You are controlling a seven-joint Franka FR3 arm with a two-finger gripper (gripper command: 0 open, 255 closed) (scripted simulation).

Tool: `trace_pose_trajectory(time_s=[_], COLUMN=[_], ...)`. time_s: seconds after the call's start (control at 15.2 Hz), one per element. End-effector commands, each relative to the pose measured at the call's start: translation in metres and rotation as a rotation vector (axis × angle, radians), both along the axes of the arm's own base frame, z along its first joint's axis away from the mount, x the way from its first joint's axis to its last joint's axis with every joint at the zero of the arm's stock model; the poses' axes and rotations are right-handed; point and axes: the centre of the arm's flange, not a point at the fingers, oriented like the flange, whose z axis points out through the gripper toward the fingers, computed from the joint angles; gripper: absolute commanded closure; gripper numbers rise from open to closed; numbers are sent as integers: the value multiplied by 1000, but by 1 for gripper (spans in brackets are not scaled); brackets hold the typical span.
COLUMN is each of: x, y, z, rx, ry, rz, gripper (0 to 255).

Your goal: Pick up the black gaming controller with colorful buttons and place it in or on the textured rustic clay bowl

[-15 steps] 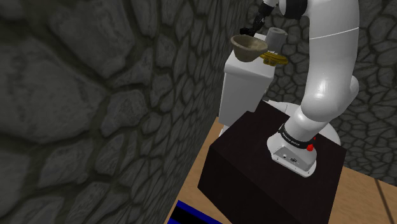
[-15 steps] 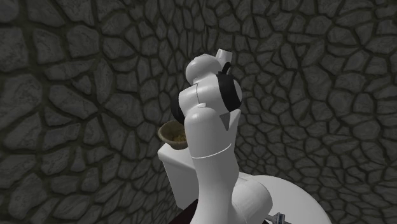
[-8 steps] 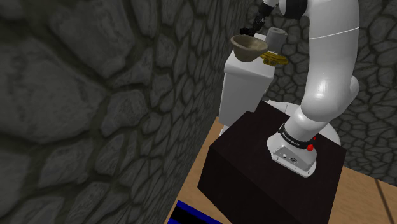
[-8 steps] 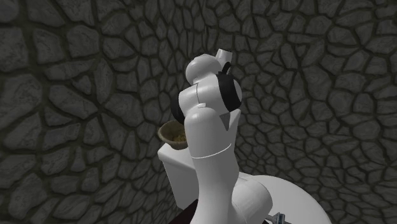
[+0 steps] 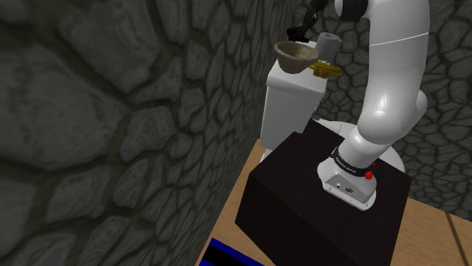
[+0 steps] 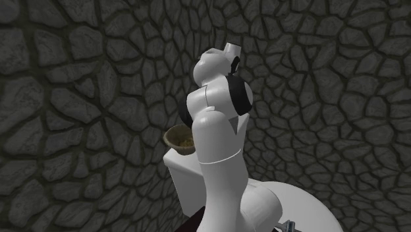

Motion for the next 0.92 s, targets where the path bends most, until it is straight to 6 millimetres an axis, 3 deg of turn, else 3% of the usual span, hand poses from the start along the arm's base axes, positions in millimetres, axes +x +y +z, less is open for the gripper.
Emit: trace_pose_trajectory(time_s=[0.0, 0.86], x=[0, 0], y=[0, 0], z=[11, 80], rx=[0, 0], ry=[0, 0], rz=[0, 0], gripper=[255, 255])
